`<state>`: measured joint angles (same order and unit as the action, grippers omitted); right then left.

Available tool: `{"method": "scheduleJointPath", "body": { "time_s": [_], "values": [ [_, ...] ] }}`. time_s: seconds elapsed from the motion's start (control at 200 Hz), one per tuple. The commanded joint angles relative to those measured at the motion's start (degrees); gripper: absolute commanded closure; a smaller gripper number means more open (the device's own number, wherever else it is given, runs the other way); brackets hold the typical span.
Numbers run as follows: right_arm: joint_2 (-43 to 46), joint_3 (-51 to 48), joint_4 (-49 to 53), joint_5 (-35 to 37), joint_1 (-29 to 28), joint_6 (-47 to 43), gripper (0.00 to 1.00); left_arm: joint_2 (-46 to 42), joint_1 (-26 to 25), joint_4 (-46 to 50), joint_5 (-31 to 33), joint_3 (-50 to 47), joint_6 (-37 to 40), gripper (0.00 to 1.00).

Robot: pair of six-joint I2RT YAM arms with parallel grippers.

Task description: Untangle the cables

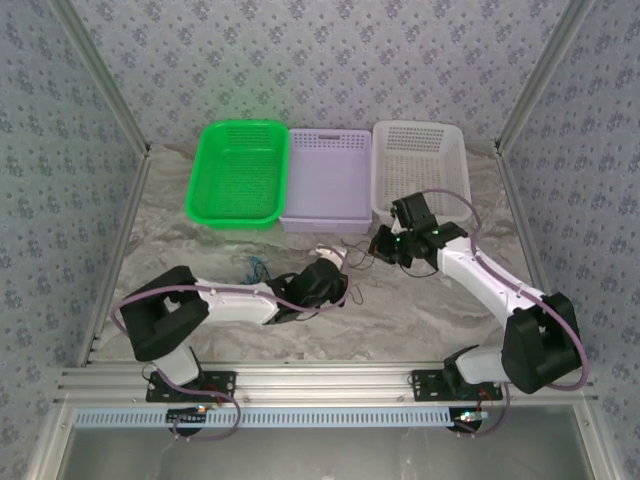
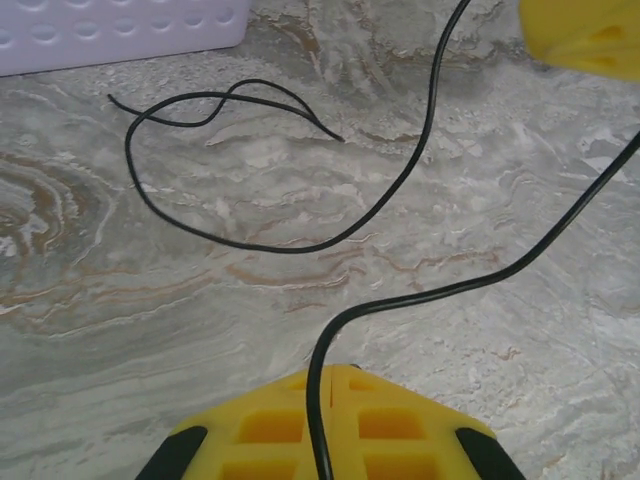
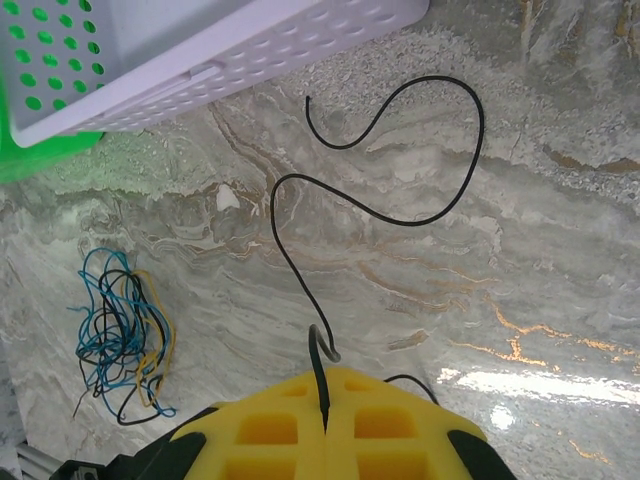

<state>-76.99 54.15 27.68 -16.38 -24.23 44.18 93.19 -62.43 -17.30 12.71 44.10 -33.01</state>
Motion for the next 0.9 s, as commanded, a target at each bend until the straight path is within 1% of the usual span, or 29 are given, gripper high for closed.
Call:
{"method": "scheduleJointPath", "body": {
  "time_s": [0.0, 0.055, 0.09, 0.145, 0.185, 0.255, 0.315, 0.44, 0.555, 0.655, 0.695, 0.774, 0.894],
  "values": [
    [-0.14, 0.26, -0.87, -0.93, 0.32, 0.86, 1.0, -5.42, -0.41, 6.34, 0.94, 0.48, 1.24, 1.0],
    [-0.24, 0.53, -1.37, -1.55, 0.23, 0.61, 1.0, -6.81, -0.41, 12.24, 0.11, 2.02, 2.34, 1.0],
    [-0.03, 0.73, -1.6, -1.57, -0.1, 0.37, 0.9, -7.56, -0.41, 16.55, -0.05, 3.22, 2.92, 1.0],
    [0.8, 0.95, -1.57, -1.06, -0.63, 0.09, 0.71, -8.57, -0.39, 22.94, -0.04, 5.09, 3.6, 1.0],
    [1.45, 1.12, -1.15, -0.41, -0.95, -0.05, 0.6, -9.16, -0.28, 27.19, -0.15, 6.19, 3.97, 1.0],
    [2.72, 1.32, -0.22, 0.61, -1.43, -0.64, 0.5, -10.11, -0.1, 33.21, 0.49, 7.47, 4.27, 1.0],
    [4.12, 0.82, 0.15, 1.48, -1.58, -0.93, 0.45, -11.03, 0.12, 36.78, 0.97, 7.85, 4.56, 1.0],
    [5.96, -0.15, 1.02, 4.08, -1.86, -2.16, 0.42, -13.95, 0.89, 39.54, 3.07, 7.04, 4.98, 1.0],
    [3.6, 0.78, 2.83, 9.51, -2.57, -5.27, 0.46, -16.54, 1.71, 41.13, 4.12, 6.72, 5.96, 1.0],
    [-2.03, 1.66, 1.8, 14.31, -3.15, -7.62, 0.53, -18.49, 2.59, 42.22, 4.31, 6.51, 6.63, 1.0],
    [-4.7, 2.74, 1.72, 17.18, -3.73, -10.91, 0.55, -19.07, 2.89, 42.58, 4.29, 6.27, 6.86, 1.0],
    [-10.44, 6.46, 3.71, 24.02, -5.49, -15.86, 0.56, -20.09, 3.37, 42.95, 3.68, 5.66, 7.12, 1.0],
    [-19.35, 12.77, 6.48, 28.06, -7.3, -22.98, 0.55, -21.01, 3.77, 43.13, 3.21, 4.51, 7.1, 1.0]
  ]
}}
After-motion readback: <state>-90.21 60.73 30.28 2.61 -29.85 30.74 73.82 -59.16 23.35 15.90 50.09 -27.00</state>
